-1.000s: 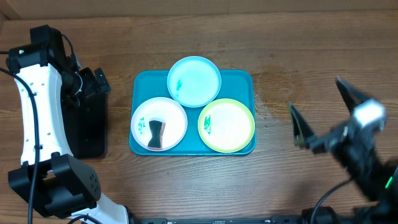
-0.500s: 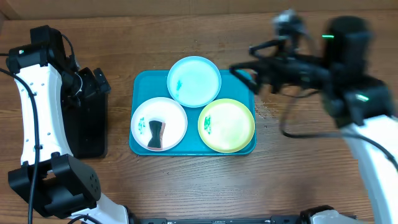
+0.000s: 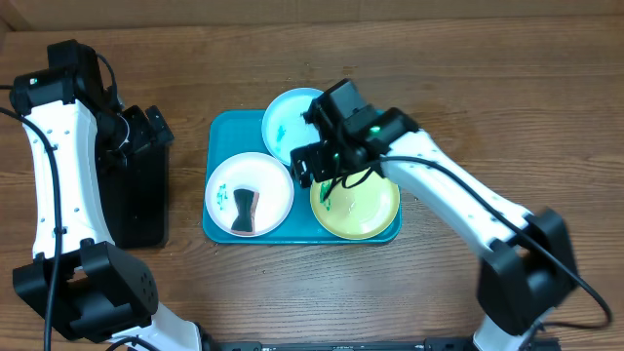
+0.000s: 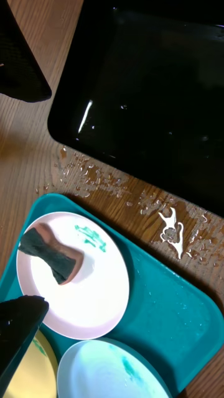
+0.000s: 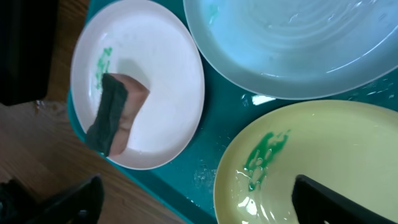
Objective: Clean dirty plates on tray and stack at the side
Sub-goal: 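Reach the right gripper over and grip the white plate's rim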
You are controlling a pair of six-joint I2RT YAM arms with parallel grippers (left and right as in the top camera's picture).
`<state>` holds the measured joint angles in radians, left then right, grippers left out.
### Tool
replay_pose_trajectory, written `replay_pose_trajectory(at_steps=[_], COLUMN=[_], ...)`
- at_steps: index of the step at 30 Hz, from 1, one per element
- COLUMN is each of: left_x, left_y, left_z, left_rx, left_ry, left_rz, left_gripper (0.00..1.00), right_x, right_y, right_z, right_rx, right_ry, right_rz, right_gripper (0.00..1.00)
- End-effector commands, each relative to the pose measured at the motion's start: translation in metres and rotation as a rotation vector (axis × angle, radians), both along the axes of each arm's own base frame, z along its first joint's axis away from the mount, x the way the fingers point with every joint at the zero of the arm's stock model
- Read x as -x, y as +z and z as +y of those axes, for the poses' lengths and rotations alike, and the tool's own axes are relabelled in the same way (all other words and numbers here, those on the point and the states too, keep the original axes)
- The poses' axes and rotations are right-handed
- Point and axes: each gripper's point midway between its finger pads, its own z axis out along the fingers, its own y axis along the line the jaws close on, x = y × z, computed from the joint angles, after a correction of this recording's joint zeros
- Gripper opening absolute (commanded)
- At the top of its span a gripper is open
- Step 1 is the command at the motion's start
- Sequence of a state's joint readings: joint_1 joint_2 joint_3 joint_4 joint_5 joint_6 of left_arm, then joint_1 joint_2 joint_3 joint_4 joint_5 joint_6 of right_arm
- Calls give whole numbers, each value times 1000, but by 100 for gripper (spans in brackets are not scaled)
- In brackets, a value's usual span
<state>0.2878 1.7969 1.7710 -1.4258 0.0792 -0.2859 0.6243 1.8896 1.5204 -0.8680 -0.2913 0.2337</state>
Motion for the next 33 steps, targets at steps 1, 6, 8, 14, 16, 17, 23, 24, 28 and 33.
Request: replay_pose_trajectory(at_steps=[1, 6, 8, 14, 16, 17, 23, 24, 28, 33], left_x=[-3, -6, -5, -5, -5, -5, -2, -2, 0, 2], left_y=[3, 5, 5, 5, 5, 5, 4, 4, 4, 3], left_z=[-8, -17, -17, -18, -18, -18, -19, -19, -22, -31], left_rx=[44, 95, 95, 95, 95, 95, 98, 99, 97, 95], left_ry=[9, 2, 2, 0, -2, -2, -3, -3, -46, -113], left_rz=[-17, -31, -28, -28, -29, -29, -17, -16, -7, 2], left_gripper=[100, 100, 100, 100, 100, 100, 93, 91, 87, 86], right_x=[-7, -21, -23, -22, -19, -18, -9, -8, -10, -9], right_y=[10, 5, -3, -44, -55, -60, -73, -74, -79, -82], right_z=[17, 35, 42, 44, 44, 44, 55, 56, 50, 47], right_rx=[-71, -122, -122, -12, 22, 42, 82, 92, 166, 182], right_ry=[15, 32, 39, -55, -60, -60, -77, -78, -134, -156], right_rz=[-12, -66, -79, -39, -37, -40, -52, -58, -104, -107], right_gripper=[100, 98, 93, 75, 71, 69, 60, 60, 59, 59])
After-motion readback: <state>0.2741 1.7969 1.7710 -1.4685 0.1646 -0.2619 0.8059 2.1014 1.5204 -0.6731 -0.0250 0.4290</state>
